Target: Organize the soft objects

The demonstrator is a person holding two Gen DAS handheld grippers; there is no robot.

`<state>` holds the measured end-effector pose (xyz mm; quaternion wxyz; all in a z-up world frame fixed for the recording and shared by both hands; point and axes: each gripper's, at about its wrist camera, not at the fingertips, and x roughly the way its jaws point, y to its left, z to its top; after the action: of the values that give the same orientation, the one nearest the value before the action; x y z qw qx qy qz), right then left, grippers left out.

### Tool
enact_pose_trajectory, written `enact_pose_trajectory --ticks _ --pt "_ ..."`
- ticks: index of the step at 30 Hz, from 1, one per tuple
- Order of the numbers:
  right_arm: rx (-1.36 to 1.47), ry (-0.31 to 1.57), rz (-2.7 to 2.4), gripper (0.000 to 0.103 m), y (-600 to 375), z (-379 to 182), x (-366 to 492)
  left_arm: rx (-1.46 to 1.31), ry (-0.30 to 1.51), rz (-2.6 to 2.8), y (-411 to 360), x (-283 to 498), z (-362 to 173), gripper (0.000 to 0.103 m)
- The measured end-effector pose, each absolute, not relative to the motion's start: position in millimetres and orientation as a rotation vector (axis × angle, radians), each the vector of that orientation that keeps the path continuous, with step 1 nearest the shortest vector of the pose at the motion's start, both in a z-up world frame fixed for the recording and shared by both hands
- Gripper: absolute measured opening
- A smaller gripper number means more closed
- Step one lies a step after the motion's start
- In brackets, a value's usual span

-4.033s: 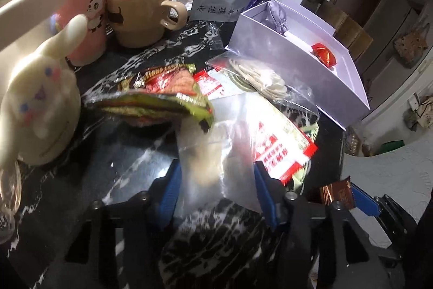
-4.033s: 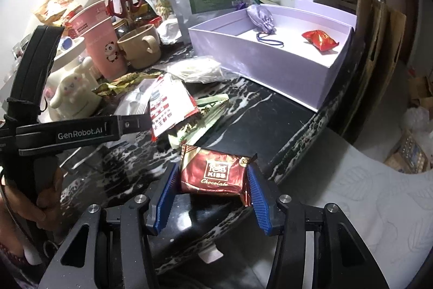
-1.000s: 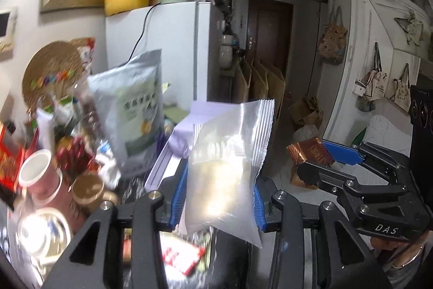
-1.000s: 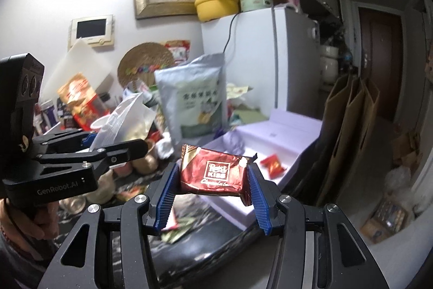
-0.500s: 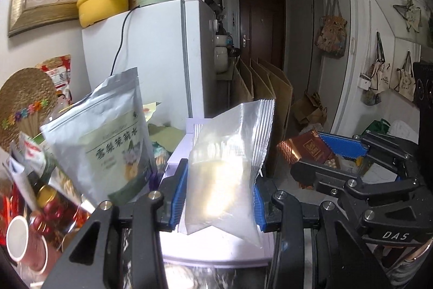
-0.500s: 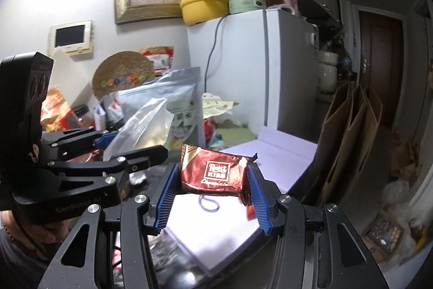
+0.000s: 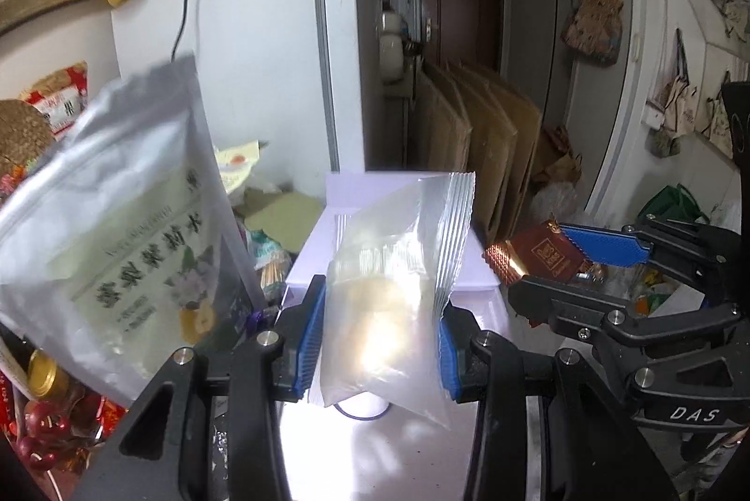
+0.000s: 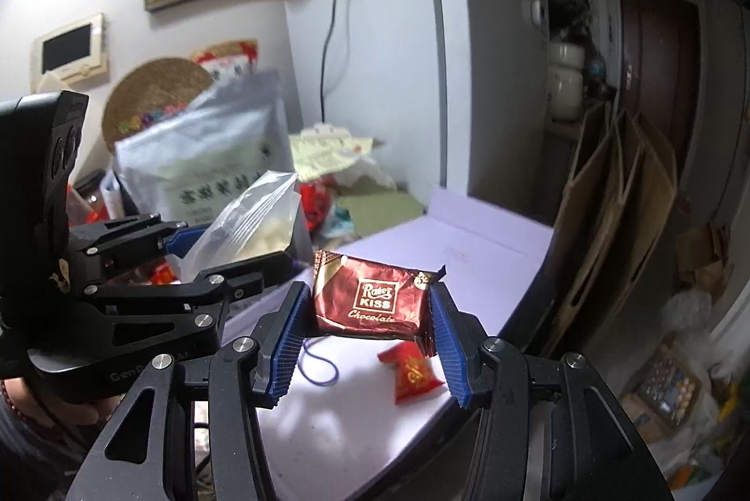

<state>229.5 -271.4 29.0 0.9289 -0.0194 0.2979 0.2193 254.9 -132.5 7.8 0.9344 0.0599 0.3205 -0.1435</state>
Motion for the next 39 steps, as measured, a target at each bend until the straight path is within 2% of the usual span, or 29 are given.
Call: enact_pose_trajectory --ticks 21,39 --pt "-0.101 0.862 0.437 0.051 -261.3 -52.1 276.2 0.223 0.915 -0.264 -144.5 298.2 -79.0 0.041" --pt "-0.079 0.961 0.426 0.055 -256.6 -68.7 291.1 0.209 1.083 -0.150 -131.5 309.3 -114.6 0.041"
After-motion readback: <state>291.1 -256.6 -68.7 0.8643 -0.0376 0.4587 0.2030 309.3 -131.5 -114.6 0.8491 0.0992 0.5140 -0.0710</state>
